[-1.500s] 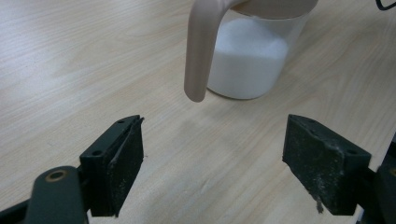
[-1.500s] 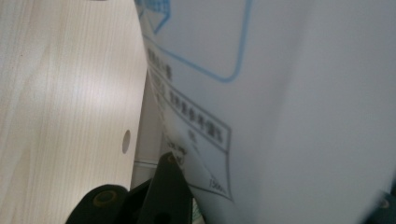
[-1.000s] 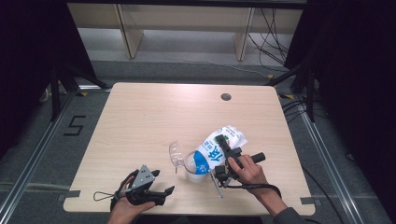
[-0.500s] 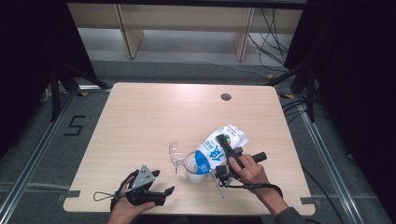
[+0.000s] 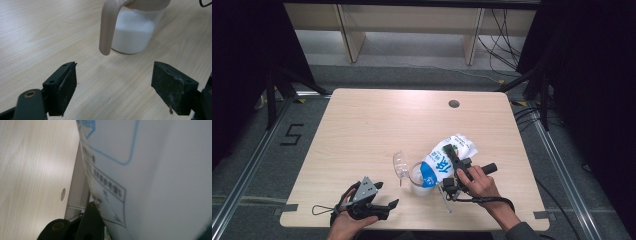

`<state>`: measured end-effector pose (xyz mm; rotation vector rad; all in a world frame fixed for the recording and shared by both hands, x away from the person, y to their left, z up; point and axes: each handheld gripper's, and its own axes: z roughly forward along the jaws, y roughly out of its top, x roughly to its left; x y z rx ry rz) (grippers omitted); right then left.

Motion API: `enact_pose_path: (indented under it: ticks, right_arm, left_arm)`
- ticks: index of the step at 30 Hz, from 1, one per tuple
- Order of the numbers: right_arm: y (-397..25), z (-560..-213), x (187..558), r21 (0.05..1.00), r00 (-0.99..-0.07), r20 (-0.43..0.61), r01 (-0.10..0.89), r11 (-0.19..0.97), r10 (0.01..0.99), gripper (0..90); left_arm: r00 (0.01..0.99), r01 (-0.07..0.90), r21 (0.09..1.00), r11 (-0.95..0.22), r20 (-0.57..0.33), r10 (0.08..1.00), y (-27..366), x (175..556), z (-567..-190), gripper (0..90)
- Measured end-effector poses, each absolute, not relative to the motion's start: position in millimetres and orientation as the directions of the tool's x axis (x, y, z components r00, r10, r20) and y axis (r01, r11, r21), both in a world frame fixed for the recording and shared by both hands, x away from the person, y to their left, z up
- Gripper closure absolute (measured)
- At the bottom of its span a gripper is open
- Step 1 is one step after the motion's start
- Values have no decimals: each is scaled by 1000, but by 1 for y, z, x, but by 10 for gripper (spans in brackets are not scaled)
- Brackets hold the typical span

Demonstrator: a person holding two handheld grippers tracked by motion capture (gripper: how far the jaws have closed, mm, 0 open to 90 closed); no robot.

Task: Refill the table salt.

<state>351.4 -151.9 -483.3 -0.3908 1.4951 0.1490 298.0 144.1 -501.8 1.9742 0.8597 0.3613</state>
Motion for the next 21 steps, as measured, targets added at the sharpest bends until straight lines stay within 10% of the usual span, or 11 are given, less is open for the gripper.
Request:
enact_pose_path:
  ticks: [21]
  right_arm:
    - [-151,-482,352,-180,88,-983,-345,921,-159,836]
  left_arm:
    - [707,434,840,-326,-93,701,143,298,-502,199]
